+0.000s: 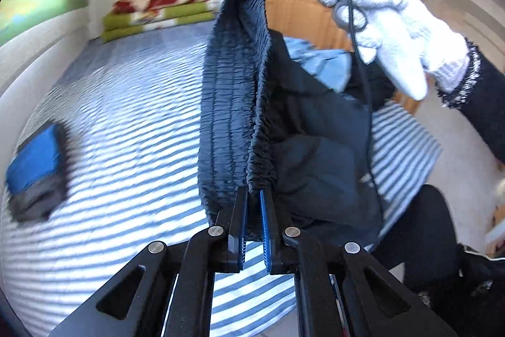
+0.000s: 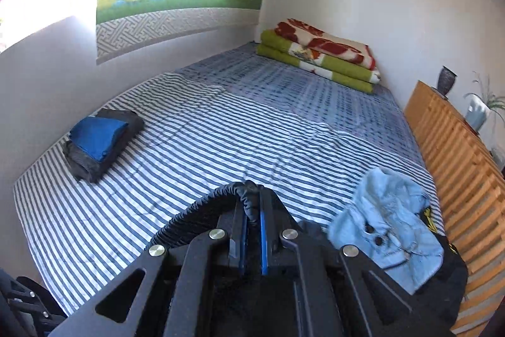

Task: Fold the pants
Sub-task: 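Lift the navy pants with the left tool while the right tool holds the waistband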

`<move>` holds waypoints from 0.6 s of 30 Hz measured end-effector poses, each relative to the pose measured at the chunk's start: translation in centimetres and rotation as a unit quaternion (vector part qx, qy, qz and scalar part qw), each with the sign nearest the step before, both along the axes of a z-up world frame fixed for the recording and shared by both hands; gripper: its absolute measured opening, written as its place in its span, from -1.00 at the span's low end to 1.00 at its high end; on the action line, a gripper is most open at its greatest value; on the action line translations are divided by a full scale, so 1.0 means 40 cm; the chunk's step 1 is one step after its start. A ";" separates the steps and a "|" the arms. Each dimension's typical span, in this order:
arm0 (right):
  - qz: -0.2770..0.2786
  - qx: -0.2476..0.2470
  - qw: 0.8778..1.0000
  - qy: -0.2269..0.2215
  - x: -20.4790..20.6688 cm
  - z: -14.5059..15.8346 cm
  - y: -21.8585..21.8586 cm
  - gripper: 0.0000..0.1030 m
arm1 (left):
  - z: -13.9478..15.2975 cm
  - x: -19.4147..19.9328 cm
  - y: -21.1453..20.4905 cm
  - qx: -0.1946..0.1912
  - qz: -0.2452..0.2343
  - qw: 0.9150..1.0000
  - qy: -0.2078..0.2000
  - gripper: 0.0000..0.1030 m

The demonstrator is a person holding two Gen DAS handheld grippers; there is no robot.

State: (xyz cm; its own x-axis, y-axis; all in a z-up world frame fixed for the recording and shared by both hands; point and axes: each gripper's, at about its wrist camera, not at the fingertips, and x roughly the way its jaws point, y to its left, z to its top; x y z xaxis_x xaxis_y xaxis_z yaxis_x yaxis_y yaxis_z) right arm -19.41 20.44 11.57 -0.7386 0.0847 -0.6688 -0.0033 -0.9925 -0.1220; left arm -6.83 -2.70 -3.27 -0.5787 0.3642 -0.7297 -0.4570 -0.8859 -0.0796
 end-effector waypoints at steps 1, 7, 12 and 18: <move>0.011 0.003 1.000 -0.006 -0.036 -0.023 -0.045 -0.89 | -0.021 -0.009 -0.047 0.001 0.021 1.000 -0.009 -0.85; 0.025 0.038 0.991 -0.122 -0.237 -0.297 -0.240 -0.89 | -0.209 -0.054 -0.203 -0.017 0.099 0.990 -0.104 -0.45; 0.004 0.065 0.985 -0.159 -0.293 -0.402 -0.233 -0.89 | -0.324 -0.088 -0.292 0.022 0.151 0.977 -0.150 0.38; -0.020 0.057 0.984 -0.167 -0.314 -0.383 -0.186 -0.89 | -0.357 -0.118 -0.264 0.097 0.138 0.971 -0.172 0.40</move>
State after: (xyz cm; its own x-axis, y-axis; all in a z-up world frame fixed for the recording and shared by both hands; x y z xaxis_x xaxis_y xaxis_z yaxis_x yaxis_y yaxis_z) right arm -31.98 12.99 -3.74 -0.4740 0.1978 -0.8580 0.0174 -0.9722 -0.2337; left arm -11.53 -13.26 -17.56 -0.4079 0.3801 -0.8302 -0.1213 -0.9237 -0.3633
